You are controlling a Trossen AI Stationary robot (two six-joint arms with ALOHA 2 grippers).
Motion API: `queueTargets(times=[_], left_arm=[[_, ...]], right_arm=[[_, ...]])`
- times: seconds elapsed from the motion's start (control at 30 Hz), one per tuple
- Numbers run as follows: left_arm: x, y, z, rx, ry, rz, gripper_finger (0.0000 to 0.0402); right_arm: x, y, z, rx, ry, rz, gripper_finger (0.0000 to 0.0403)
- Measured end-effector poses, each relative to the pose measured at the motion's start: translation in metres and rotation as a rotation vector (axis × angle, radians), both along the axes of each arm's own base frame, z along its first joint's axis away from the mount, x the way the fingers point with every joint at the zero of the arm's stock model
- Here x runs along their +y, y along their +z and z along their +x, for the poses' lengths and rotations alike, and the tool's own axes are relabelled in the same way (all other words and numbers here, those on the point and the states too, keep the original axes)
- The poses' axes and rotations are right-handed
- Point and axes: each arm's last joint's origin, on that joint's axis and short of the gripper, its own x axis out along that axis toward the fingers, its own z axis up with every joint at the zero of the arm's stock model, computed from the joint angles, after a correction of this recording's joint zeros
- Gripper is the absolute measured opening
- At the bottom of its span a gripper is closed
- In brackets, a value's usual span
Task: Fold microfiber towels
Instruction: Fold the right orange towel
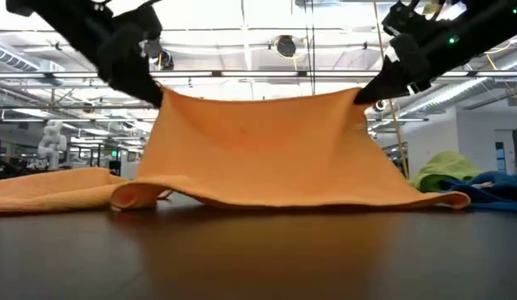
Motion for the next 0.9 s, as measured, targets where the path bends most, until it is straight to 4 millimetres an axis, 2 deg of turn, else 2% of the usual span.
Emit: queueTargets(times=[0.2, 0.33, 0.43, 0.5, 0.57, 0.63, 0.8, 0.9], left_arm=[[-0.032, 0.044, 0.013, -0.177, -0.227, -0.217, 0.0004], [-0.066, 0.082, 0.011, -0.325, -0.368, -0.285, 0.0005], [-0.095, 0.099, 0.007, -0.428, -0.433, -0.334, 0.0003], [-0.111, 0.104, 0.007, -0.450, -0.438, -0.305, 0.0004], [-0.117, 0.100, 0.008, -0.388, -0.382, -0.224, 0.0003], [-0.112, 0.090, 0.009, -0.296, -0.276, -0.167, 0.0003], [-0.087, 0.062, 0.014, -0.081, -0.102, -0.148, 0.0009], [-0.073, 0.053, 0.014, -0.016, -0.047, -0.124, 0.0010]], right_arm=[[0.004, 0.007, 0.000, -0.036, 0.098, 0.035, 0.0000], [0.011, 0.013, -0.003, -0.064, 0.192, 0.080, 0.0000], [0.015, 0.015, -0.005, -0.077, 0.215, 0.085, 0.0000], [0.015, 0.017, -0.006, -0.086, 0.218, 0.089, 0.0000], [0.014, 0.018, -0.007, -0.096, 0.212, 0.097, 0.0000], [0.013, 0.019, -0.008, -0.102, 0.204, 0.097, 0.0000], [0.013, 0.020, -0.008, -0.110, 0.197, 0.109, 0.0000], [0.013, 0.020, -0.008, -0.110, 0.201, 0.111, 0.0000]])
